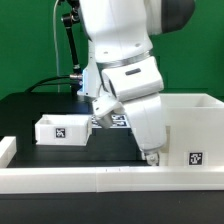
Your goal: Assemble drawer
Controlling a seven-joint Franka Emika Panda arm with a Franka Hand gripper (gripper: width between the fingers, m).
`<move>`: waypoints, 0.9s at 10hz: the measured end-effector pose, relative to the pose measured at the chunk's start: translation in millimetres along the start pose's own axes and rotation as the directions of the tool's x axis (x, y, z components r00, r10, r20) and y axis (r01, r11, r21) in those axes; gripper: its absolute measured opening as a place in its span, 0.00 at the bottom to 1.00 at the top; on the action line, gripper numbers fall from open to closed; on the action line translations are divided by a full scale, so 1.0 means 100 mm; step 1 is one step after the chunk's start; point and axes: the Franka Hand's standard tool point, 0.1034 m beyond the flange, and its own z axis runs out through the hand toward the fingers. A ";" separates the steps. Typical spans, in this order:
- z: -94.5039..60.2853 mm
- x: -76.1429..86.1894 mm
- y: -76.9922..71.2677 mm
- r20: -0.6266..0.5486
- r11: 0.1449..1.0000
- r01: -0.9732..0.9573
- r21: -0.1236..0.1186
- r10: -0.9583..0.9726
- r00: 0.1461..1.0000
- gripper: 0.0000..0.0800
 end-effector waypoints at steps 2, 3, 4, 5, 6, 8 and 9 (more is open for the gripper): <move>0.00 -0.12 -0.02 0.003 1.000 -0.005 0.004 0.005 1.000 0.81; -0.02 -0.22 -0.03 0.004 1.000 -0.012 0.004 0.012 1.000 0.81; -0.04 -0.31 -0.03 0.007 1.000 -0.021 0.000 0.021 1.000 0.81; -0.09 -0.41 -0.03 0.012 1.000 -0.026 -0.009 0.026 1.000 0.81; -0.17 -0.51 -0.02 0.022 0.999 -0.027 -0.038 0.027 0.999 0.81; -0.24 -0.74 -0.20 0.042 0.994 -0.059 -0.092 0.063 0.997 0.81; -0.29 -0.86 -0.40 0.050 0.993 -0.081 -0.089 0.086 0.995 0.81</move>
Offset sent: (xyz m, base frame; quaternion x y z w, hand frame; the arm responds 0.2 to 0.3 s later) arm -0.0093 -0.0406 0.0006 0.0193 -0.0204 -0.0121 0.9995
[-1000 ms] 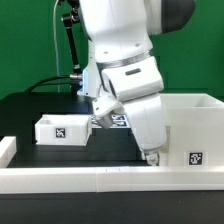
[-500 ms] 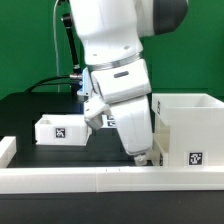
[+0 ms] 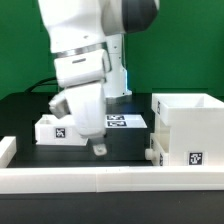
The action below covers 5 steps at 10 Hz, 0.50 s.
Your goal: Assemble drawer
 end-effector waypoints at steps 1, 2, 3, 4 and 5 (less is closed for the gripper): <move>-0.06 -0.07 -0.14 0.011 1.000 -0.013 -0.002 0.013 1.000 0.81; -0.13 -0.15 -0.29 0.022 1.000 -0.027 -0.003 0.027 0.999 0.81; -0.18 -0.22 -0.44 0.031 0.999 -0.048 0.001 0.048 0.998 0.81; -0.24 -0.26 -0.51 0.039 0.998 -0.066 0.002 0.066 0.997 0.81; -0.26 -0.27 -0.51 0.042 0.996 -0.089 0.000 0.089 0.995 0.81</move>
Offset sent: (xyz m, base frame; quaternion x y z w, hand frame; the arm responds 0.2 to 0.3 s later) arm -0.0390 -0.0112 0.0245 -0.0194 -0.0015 0.0267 0.9995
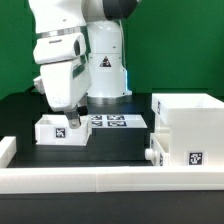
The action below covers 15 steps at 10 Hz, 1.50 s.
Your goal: Assemble drawer
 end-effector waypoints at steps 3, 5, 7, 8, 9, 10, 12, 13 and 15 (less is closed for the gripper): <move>0.04 0.00 -0.01 -0.003 0.993 -0.115 0.007 0.115 0.993 0.81; 0.04 0.01 -0.02 -0.004 0.966 -0.259 0.008 0.260 0.966 0.81; 0.04 0.02 -0.02 -0.007 0.916 -0.400 0.010 0.400 0.916 0.81; 0.04 0.01 -0.02 -0.010 0.893 -0.449 0.005 0.449 0.893 0.81; -0.01 -0.04 -0.04 -0.024 0.827 -0.561 -0.028 0.561 0.828 0.81; -0.04 -0.09 -0.12 -0.037 0.757 -0.651 -0.053 0.650 0.759 0.81; -0.03 -0.15 -0.30 -0.055 0.599 -0.799 -0.062 0.797 0.601 0.81; -0.01 -0.15 -0.39 -0.061 0.496 -0.867 -0.049 0.865 0.498 0.81; 0.00 -0.14 -0.41 -0.065 0.422 -0.906 -0.039 0.904 0.424 0.81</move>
Offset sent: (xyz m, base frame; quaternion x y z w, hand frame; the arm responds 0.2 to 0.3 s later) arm 0.0000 0.0000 0.0000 0.0000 0.0000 0.2571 0.9664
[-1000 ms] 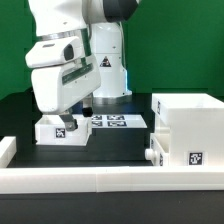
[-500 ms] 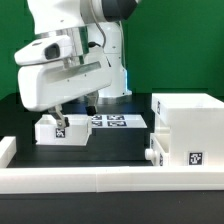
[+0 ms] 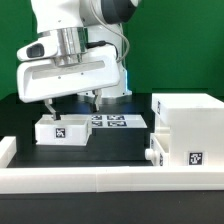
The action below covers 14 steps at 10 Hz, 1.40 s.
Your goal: Assemble drawer
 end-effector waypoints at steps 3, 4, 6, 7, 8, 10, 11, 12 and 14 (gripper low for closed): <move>0.01 0.00 -0.02 -0.002 0.980 -0.200 0.006 0.200 0.980 0.81; 0.01 0.00 -0.02 -0.002 0.963 -0.268 0.008 0.268 0.963 0.81; 0.03 -0.09 -0.07 0.006 0.903 -0.429 0.004 0.429 0.903 0.81; 0.08 -0.18 -0.14 0.026 0.897 -0.442 0.001 0.442 0.897 0.81; 0.10 -0.20 -0.18 0.031 0.902 -0.432 -0.003 0.432 0.901 0.81; 0.17 -0.25 -0.25 0.002 0.930 -0.365 -0.042 0.366 0.931 0.81; 0.23 -0.28 -0.27 -0.003 0.942 -0.332 -0.054 0.332 0.943 0.81; 0.29 -0.29 -0.32 -0.021 0.946 -0.317 -0.066 0.317 0.948 0.81; 0.37 -0.36 -0.30 -0.014 0.951 -0.301 -0.068 0.301 0.954 0.81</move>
Offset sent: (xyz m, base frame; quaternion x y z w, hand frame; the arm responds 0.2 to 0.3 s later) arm 0.0000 0.0000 0.0000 0.0000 0.0000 0.1938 0.9810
